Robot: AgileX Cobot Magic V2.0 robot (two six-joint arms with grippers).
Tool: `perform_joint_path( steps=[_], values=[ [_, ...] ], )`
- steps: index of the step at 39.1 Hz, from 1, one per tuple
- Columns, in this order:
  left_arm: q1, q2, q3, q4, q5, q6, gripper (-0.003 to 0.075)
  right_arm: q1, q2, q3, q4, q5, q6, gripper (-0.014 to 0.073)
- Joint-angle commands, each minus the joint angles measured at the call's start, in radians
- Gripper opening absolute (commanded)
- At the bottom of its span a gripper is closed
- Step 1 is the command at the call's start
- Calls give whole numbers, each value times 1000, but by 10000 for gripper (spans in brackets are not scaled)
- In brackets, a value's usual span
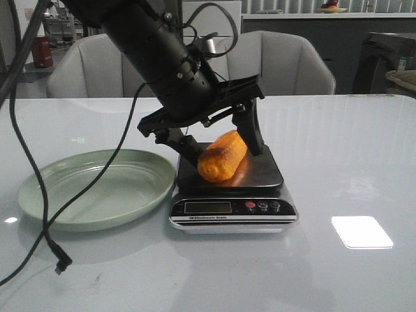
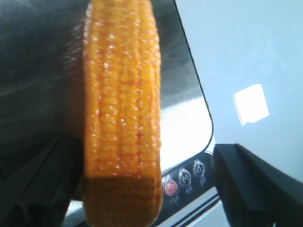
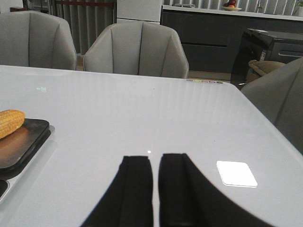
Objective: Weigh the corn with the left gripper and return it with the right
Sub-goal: 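Carry the corn cob onto the scale and open the left gripper, then raise the left gripper away from the scale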
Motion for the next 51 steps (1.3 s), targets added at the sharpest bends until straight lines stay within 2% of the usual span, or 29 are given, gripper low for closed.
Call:
perform_joint_path(
  steps=[1, 7, 12, 23, 51],
  values=[
    [-5, -89, -31, 3, 5, -1, 595, -5, -20, 11, -10, -79, -3, 207],
    [7, -159, 19, 58, -5, -18, 595, -5, -20, 11, -10, -79, -3, 207],
    [44, -262, 128, 59, -60, -18, 595, -5, -20, 11, -10, -79, -3, 207],
    [67, -542, 350, 165, -63, -13, 595, -5, -20, 11, -10, -79, -3, 207],
    [67, -1538, 880, 331, -72, -10, 595, -5, -20, 11, -10, -79, -3, 207]
  ],
)
